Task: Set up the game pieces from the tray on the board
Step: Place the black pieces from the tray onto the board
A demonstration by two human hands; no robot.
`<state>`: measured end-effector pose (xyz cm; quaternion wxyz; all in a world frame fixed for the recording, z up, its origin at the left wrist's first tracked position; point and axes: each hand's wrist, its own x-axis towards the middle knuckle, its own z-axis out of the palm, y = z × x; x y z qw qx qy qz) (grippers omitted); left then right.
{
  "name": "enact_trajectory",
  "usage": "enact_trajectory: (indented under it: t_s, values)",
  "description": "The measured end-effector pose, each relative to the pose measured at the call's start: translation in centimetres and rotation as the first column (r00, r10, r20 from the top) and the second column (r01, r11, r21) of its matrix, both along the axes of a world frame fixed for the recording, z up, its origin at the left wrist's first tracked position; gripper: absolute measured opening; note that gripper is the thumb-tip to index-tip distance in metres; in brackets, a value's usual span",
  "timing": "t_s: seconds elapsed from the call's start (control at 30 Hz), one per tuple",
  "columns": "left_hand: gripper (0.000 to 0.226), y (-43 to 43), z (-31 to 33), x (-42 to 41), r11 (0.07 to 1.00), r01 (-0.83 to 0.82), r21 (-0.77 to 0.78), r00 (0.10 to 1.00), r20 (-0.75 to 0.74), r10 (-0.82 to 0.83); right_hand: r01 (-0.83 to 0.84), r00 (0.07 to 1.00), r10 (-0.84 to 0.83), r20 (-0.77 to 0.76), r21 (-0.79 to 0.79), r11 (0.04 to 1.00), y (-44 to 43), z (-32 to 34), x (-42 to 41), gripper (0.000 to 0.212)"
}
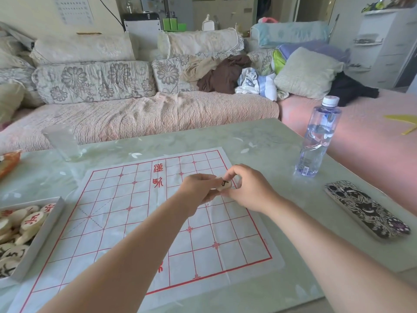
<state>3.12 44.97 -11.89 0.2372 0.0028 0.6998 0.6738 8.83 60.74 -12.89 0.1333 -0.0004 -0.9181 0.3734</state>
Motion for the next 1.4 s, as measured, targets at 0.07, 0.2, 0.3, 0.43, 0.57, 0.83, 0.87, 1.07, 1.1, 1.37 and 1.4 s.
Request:
enact_trajectory:
  t_s: [0.07,0.2,0.3,0.43,0.57,0.83,0.87,1.07,1.1,1.37,1.4]
  values:
    - [0.018,0.1,-0.3,-0.3,0.999,-0.009,-0.044,0.999,-0.053,0.006,0.056,0.998,-0.056,0.04,0.011,0.998,0.4,0.0,-0.4,0.027]
    - [0.027,-0.6,-1.6,-1.3,0.762,-0.067,-0.644,0.837,-0.452,-0.309,0.249,0.961,-0.262,0.09,0.131,0.96,1.9,-0.2,-1.1,0.022]
    - [0.029,-0.7,-2.8,-1.7,0.554,-0.08,-0.829,0.722,-0.432,-0.541,0.275,0.942,-0.3,0.147,0.17,0.946,2.6,-1.1,-1.5,0.022]
    - [0.03,0.3,-3.0,-1.9,0.518,-0.15,-0.842,0.682,-0.468,-0.562,0.21,0.953,-0.234,0.19,0.141,0.968,2.6,-1.7,-2.1,0.025]
    - [0.032,1.9,-2.9,-1.8,0.606,-0.126,-0.786,0.664,-0.521,-0.537,0.158,0.955,-0.192,0.225,0.162,0.974,2.8,-1.9,-2.3,0.02]
    - [0.034,4.4,-3.1,-1.8,0.634,-0.073,-0.77,0.645,-0.521,-0.559,0.091,0.949,-0.121,0.29,0.113,0.989,3.7,-0.8,0.4,0.04]
    - [0.033,4.4,-3.1,-1.8,0.641,-0.073,-0.764,0.649,-0.524,-0.551,0.075,0.949,-0.107,0.295,0.119,0.99,3.7,-0.9,0.6,0.04]
    - [0.038,3.3,-2.9,-1.4,0.667,-0.104,-0.738,0.608,-0.578,-0.544,0.043,0.951,-0.104,0.292,0.21,0.977,3.2,0.0,1.0,0.043]
    - [0.038,2.8,-2.7,-1.2,0.677,-0.116,-0.727,0.592,-0.598,-0.541,0.051,0.955,-0.112,0.276,0.218,0.974,2.9,0.4,1.0,0.043]
    - [0.028,-5.5,-0.5,0.6,0.667,-0.233,-0.708,0.596,-0.646,-0.477,-0.069,0.982,0.025,0.189,0.228,0.971,-4.6,3.2,-0.2,0.024]
    - [0.028,-7.2,-0.3,0.8,0.655,-0.244,-0.715,0.606,-0.64,-0.472,-0.096,0.981,0.052,0.189,0.233,0.968,-6.0,3.4,-0.3,0.022]
